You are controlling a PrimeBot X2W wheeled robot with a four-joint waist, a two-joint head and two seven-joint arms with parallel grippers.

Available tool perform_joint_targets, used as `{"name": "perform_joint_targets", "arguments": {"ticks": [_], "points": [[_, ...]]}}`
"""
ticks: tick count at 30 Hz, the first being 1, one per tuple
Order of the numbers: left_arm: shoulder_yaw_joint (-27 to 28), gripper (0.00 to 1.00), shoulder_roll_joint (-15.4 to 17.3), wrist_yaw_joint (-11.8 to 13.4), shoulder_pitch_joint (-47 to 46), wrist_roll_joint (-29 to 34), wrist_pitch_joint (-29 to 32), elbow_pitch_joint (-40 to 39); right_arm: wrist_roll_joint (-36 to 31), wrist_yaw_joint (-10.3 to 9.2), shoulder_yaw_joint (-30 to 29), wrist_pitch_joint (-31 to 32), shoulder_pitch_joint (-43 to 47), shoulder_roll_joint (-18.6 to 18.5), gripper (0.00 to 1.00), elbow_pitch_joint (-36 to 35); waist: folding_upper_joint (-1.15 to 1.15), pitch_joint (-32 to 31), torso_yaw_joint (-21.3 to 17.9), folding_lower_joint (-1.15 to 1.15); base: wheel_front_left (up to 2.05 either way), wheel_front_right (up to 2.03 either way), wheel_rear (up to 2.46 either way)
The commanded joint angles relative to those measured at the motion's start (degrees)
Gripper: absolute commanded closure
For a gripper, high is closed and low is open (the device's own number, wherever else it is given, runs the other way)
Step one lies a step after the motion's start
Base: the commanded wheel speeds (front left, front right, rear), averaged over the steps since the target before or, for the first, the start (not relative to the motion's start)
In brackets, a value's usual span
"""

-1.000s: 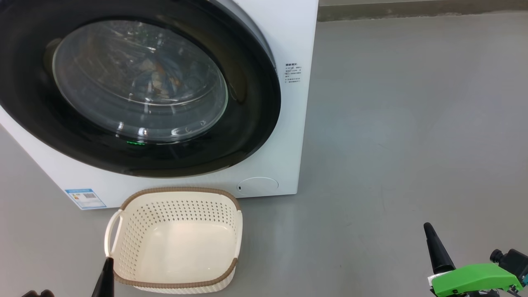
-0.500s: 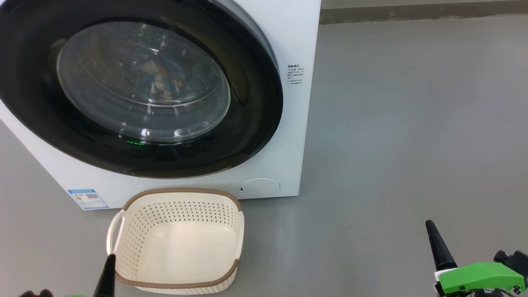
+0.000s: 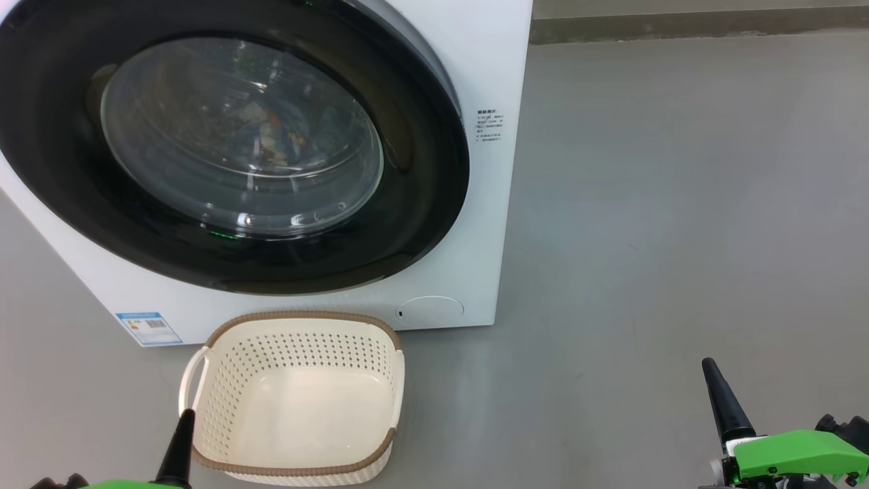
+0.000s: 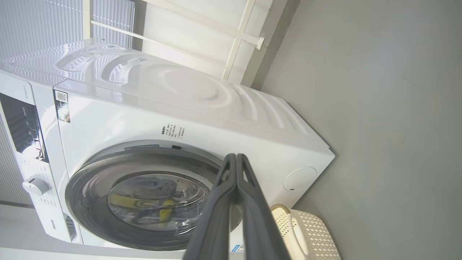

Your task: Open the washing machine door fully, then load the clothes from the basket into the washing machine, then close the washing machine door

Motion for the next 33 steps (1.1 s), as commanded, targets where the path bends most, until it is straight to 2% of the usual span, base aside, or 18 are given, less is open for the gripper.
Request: {"name": "perform_joint_targets", "arguments": {"ticks": [1,33], "points": [[1.87,1.00,0.55,-0.13,-2.72,-1.86,0.48,-1.74,1.64,0.07,0.44,0.54,-1.79,-0.05,1.00,-1.83,0.00,-0.05,0.05,0.00,0.00,0.00,0.00],[3.89,1.00,-0.97,-0.15,-4.57,-17.64,5.49,-2.98,16.87,0.09,-1.81,5.59,-2.07,1.61,1.00,-4.27,0.00,-0.90,0.86,-0.01,0.00,0.00,0.00]]}}
